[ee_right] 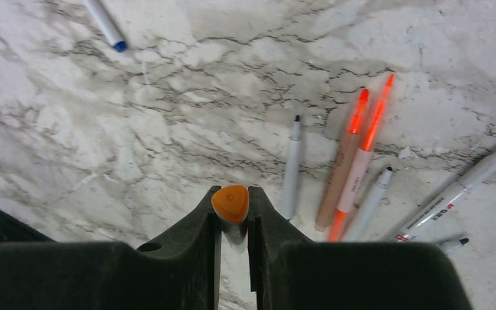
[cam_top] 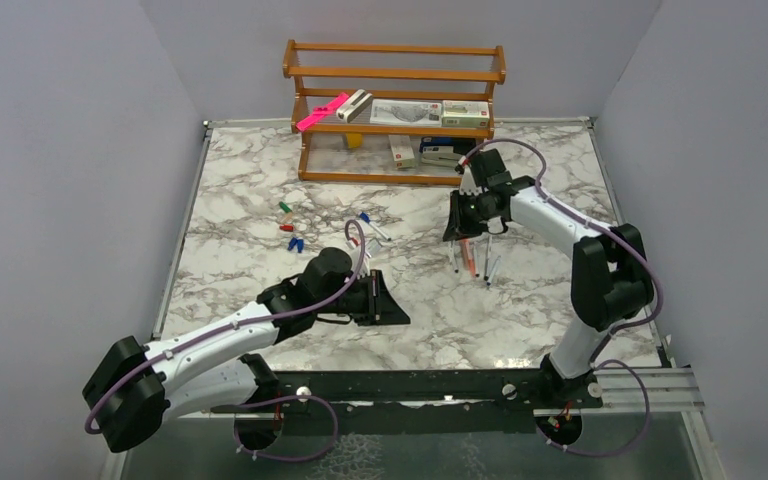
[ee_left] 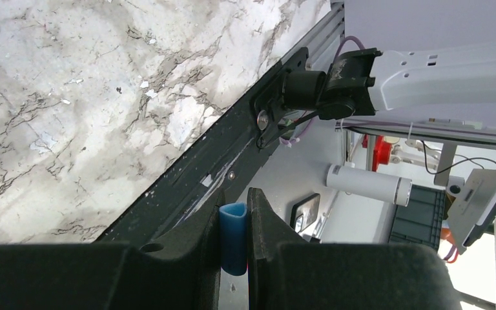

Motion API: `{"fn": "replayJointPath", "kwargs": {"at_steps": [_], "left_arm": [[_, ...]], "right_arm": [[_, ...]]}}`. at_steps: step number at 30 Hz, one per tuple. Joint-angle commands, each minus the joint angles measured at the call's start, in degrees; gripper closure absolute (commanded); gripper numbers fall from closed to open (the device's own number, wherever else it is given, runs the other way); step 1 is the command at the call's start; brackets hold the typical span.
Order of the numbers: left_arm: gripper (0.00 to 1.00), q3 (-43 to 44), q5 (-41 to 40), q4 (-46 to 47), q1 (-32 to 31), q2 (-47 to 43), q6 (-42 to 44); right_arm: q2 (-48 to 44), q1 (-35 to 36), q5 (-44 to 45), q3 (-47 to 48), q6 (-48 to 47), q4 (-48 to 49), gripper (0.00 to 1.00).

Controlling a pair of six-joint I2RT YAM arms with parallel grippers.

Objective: Open the pen caps

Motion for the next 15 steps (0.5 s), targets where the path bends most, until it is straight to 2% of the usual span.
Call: {"fn": "replayJointPath", "kwargs": {"at_steps": [1,15], "left_arm": [[1.0,2.6,-1.64,-0.68,-0.31,0.12,1.01],[1.0,3.73,-1.22,-0.66,-0.32,2.37,1.89]], "right_arm": [[3.16,0.21,5.25,2.61,-3.78,-1.68,0.99],[10.95,3.98,5.15,4.54,-4.45,-1.09,0.98]]}}
